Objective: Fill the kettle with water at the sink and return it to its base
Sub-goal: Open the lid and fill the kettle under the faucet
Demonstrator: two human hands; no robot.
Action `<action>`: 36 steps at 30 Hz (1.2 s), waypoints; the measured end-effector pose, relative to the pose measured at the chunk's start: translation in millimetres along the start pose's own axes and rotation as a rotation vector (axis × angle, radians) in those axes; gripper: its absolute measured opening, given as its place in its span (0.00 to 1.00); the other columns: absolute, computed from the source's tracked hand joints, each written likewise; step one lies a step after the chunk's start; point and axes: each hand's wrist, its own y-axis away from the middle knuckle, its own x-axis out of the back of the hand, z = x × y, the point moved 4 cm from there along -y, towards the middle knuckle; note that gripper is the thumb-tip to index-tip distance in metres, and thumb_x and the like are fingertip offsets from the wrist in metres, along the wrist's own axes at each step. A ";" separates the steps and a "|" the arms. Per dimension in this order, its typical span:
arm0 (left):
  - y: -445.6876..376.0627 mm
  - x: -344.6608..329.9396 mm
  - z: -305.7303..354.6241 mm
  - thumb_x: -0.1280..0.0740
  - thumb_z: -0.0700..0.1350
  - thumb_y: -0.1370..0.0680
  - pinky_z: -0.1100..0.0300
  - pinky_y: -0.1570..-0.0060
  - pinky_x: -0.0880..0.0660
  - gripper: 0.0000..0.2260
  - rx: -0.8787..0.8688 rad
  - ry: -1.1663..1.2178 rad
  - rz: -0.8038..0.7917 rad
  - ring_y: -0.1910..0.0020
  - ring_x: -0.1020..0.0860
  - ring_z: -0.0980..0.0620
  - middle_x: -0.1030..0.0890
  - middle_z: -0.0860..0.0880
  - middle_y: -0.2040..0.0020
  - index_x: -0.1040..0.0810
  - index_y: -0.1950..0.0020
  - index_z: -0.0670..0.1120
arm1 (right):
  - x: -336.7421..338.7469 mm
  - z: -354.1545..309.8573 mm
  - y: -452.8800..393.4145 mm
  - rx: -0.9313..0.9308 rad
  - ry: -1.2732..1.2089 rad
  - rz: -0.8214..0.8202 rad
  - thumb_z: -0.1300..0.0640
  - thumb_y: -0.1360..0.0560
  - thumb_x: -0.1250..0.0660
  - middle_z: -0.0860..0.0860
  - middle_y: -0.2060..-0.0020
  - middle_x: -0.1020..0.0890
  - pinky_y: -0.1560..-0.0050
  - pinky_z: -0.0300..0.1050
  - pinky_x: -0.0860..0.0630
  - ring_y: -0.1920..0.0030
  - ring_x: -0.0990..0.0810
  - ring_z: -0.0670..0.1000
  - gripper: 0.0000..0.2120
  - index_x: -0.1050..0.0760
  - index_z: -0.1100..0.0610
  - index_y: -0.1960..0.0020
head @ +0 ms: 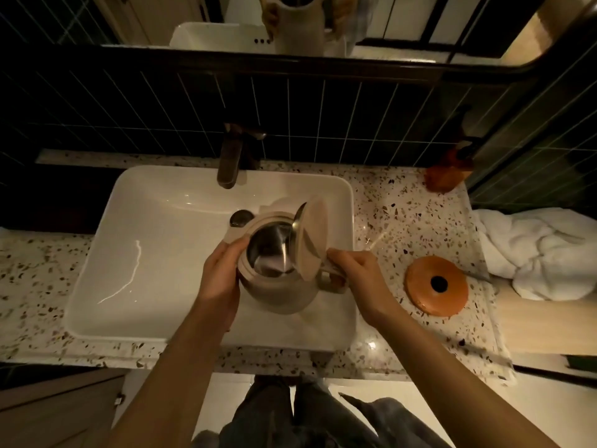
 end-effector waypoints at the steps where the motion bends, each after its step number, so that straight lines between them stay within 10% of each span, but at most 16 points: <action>1: -4.7 0.8 -0.5 0.37 0.46 0.20 0.57 0.44 0.25 0.12 0.017 0.010 -0.002 0.45 0.18 0.52 0.15 0.49 0.46 0.18 0.41 0.47 | -3.0 0.1 -4.4 -0.035 0.017 0.013 0.51 0.25 0.35 0.60 0.71 0.30 0.68 0.34 0.29 0.71 0.33 0.53 0.19 0.25 0.65 0.67; 8: -38.5 9.9 -0.9 0.32 0.48 0.25 0.60 0.60 0.28 0.06 0.308 0.088 0.126 0.54 0.21 0.53 0.16 0.51 0.57 0.17 0.53 0.48 | -24.3 21.2 -45.1 -0.360 0.078 0.039 0.46 0.25 0.36 0.52 0.77 0.26 0.59 0.48 0.33 0.68 0.27 0.52 0.23 0.26 0.52 0.77; 13: -84.5 24.3 -2.9 0.30 0.51 0.28 0.56 0.51 0.24 0.09 0.431 0.002 0.134 0.55 0.21 0.50 0.16 0.48 0.57 0.17 0.56 0.47 | -45.8 33.5 -70.7 -0.505 -0.020 0.065 0.46 0.24 0.38 0.51 0.78 0.29 0.56 0.50 0.34 0.70 0.29 0.51 0.22 0.28 0.53 0.75; 26: -158.1 29.2 20.0 0.26 0.50 0.34 0.50 0.43 0.22 0.16 0.287 0.004 0.051 0.49 0.17 0.49 0.13 0.48 0.53 0.15 0.48 0.47 | -66.1 29.3 -131.0 -0.381 -0.082 0.215 0.42 0.27 0.36 0.50 0.80 0.30 0.54 0.52 0.35 0.73 0.31 0.49 0.17 0.24 0.53 0.68; 36: -154.5 39.9 8.7 0.28 0.47 0.25 0.66 0.66 0.27 0.07 0.233 0.027 -0.034 0.64 0.17 0.61 0.14 0.51 0.57 0.20 0.53 0.45 | -64.7 39.8 -140.1 -0.318 -0.022 0.200 0.47 0.25 0.37 0.50 0.78 0.29 0.57 0.51 0.33 0.73 0.31 0.48 0.15 0.26 0.57 0.64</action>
